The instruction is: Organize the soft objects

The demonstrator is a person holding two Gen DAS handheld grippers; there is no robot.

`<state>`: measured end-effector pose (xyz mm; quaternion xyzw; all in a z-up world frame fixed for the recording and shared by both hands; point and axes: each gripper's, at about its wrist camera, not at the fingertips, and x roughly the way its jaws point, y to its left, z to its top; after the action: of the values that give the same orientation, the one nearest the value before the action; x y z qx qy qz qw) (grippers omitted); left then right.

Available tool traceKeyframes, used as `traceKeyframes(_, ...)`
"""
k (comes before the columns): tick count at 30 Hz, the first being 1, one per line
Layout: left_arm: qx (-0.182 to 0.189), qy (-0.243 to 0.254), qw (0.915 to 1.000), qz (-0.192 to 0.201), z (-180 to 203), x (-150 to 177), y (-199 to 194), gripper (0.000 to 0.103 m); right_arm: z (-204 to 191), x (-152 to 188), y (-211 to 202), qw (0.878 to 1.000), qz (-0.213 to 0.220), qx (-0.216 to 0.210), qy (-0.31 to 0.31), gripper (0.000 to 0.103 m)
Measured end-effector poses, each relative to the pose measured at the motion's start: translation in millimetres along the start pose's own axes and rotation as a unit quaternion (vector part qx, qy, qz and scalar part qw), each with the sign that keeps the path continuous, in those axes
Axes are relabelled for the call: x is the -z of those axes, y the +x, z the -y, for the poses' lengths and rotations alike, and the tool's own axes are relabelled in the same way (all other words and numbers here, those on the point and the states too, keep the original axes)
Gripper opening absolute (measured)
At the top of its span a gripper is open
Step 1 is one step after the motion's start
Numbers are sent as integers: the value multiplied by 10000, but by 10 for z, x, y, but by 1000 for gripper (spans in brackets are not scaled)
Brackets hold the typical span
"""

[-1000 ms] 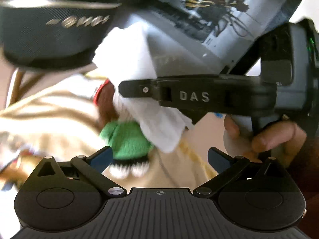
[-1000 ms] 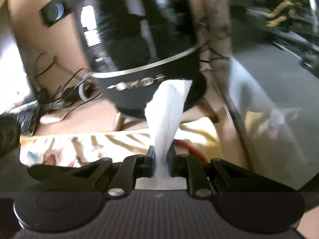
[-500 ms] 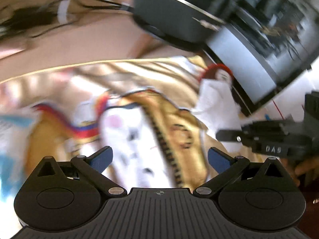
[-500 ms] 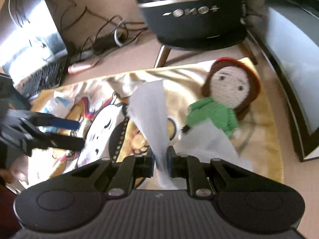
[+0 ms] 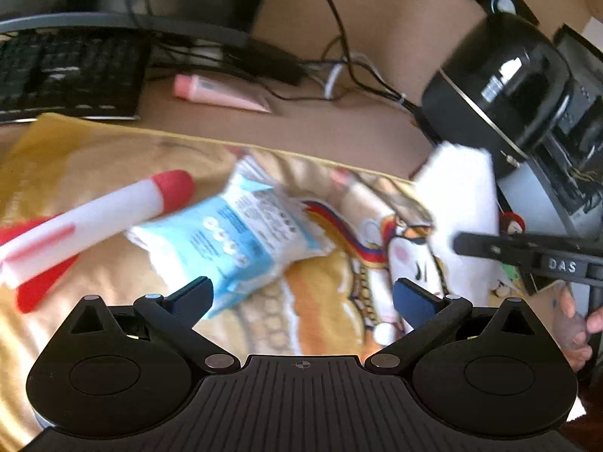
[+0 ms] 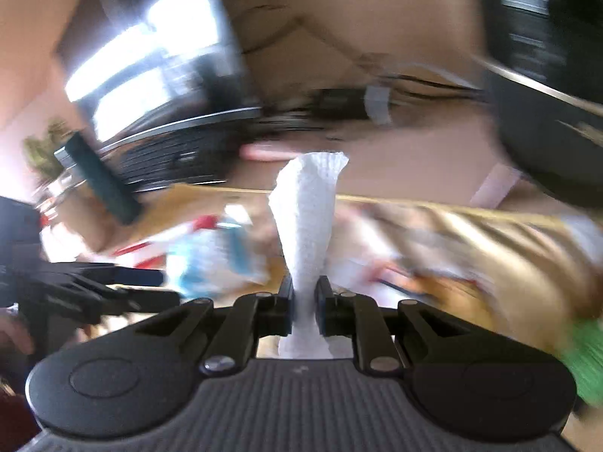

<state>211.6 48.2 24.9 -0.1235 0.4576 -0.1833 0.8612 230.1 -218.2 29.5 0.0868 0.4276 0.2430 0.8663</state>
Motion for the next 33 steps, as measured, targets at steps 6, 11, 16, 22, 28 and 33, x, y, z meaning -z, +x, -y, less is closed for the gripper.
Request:
traceKeyframes(6,-111,68,9998,-122,-186,14,-64,103,-571,-236,871,9949,-471,-864,-237,15)
traceKeyframes(11,-378,-46,9989,-289,-292,21,45,103,-623,-201,1162,9934,-698,-912,-56,11)
traceKeyframes(16,-246,-6,9993,-287,-296,-19,129,103,-390,-129,1017,9960,-746,-469,153,16)
traceKeyframes(22,-249,107,9984,-491,-236,-90,369,103,-129,-4,785,9965,-681,-32,482,16)
traceKeyframes(28,28,588,9966,-584,94,-100,484,103,4,118,510,9965,-545,385,495,16)
traceKeyframes(33,300,960,9927,-672,341,-48,507,103,103,130,320,9963,-334,520,593,16)
